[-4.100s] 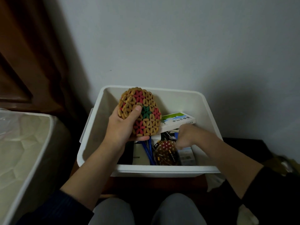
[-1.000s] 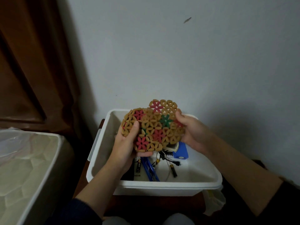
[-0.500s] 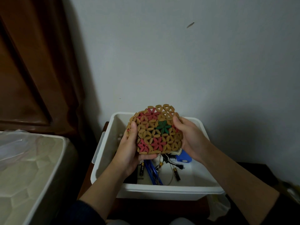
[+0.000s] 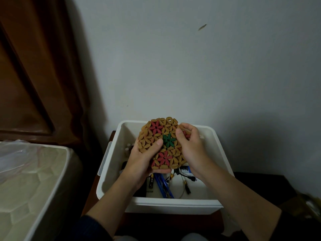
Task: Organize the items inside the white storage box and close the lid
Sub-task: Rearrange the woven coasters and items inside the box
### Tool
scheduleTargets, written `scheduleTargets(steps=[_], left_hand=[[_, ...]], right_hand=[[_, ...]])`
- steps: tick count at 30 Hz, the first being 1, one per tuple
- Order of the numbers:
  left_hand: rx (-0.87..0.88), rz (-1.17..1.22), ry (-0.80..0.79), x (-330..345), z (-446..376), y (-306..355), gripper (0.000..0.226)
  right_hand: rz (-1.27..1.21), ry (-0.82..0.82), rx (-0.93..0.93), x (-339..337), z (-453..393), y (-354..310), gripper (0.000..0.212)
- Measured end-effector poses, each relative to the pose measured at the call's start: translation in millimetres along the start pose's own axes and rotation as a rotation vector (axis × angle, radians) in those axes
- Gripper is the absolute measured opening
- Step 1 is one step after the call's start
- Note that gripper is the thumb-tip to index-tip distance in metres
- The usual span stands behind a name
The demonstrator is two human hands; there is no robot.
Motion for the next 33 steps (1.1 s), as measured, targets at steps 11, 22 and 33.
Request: scheduleTargets(steps=[11,22,33], left_hand=[[0.029,0.007,0.068,-5,-1,-2,0.057],[0.062,0.046,0.299,-15,-4,-4,0.052],[0.099,0.015,0.350,-13,-3,-1,0.048]], right_hand=[[0.076,-0.207,0.016,1,5,-4,0.026],[0.883,-0.281,0.629,-51,-2,49,0.038],[1.141,-0.437,0.909,-25,-18,96,0.057]])
Point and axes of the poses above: each hand's wrist, its own z-axis away from the middle knuckle, its own x-axis out of the palm, y = z × x, the point moved 1 cm from there along -z, towards the middle knuckle, and after that the axes turned 2 degrees about -z, right-handed, at the moved point
